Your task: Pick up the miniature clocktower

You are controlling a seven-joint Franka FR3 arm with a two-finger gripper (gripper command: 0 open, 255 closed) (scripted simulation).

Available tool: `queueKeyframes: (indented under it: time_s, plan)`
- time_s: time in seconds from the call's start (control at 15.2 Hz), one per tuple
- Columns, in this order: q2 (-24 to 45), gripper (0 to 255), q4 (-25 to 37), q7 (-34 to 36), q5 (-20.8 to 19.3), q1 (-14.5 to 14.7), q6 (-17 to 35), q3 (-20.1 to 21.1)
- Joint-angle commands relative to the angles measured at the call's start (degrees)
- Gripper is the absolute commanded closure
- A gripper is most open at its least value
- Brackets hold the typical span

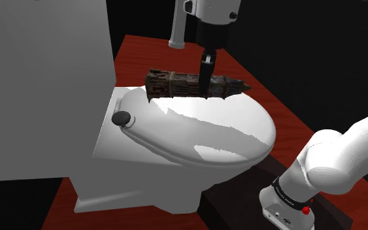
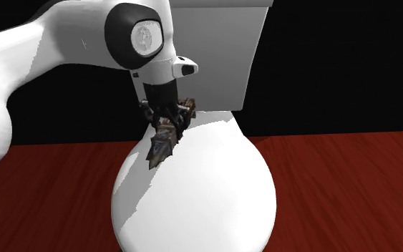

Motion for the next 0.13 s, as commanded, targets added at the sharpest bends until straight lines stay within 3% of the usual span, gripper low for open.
queueKeyframes:
  time_s: [0.0,0.07]
  plan:
    - [0.2,255,1.1,-0.1,-0.1,-0.1,-0.8,-0.1]
    - [0.3,255,1.1,-0.1,-0.1,-0.1,-0.8,-0.1]
